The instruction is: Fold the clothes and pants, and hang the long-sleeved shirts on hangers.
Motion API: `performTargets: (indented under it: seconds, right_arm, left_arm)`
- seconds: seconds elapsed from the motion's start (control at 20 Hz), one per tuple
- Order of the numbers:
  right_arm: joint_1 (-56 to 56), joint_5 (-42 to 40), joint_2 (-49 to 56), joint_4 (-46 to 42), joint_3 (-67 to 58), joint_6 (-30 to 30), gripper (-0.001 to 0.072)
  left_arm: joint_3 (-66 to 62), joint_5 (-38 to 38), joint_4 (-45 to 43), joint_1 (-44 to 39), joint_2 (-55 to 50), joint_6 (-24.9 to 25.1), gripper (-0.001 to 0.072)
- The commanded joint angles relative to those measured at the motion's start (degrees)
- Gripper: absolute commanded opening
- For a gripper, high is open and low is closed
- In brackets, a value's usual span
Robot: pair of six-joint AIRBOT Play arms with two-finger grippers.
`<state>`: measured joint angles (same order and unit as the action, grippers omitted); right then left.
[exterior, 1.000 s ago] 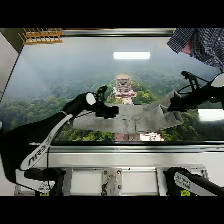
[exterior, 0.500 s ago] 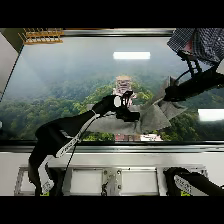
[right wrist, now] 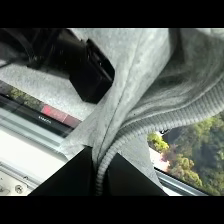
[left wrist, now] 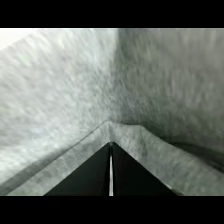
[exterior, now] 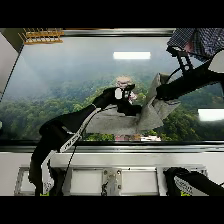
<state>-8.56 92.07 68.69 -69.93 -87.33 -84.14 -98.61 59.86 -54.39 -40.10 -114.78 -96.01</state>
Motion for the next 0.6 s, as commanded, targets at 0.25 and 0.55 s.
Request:
performTargets:
  seconds: [0.25, 0.55]
  right_arm:
    - [-8.2, -4.2, 0.5, 0.1, -0.1, -2.9, 0.0014]
    - [-19.0, -9.4, 6.0, 0.1, -0.1, -7.6, 0.0014]
  left_arm:
    - [-5.0, 4.1, -4.7, 11.8, 6.2, -0.1, 0.0006]
    - [-5.0, 8.4, -12.1, 23.2, 15.1, 0.0, 0.0006]
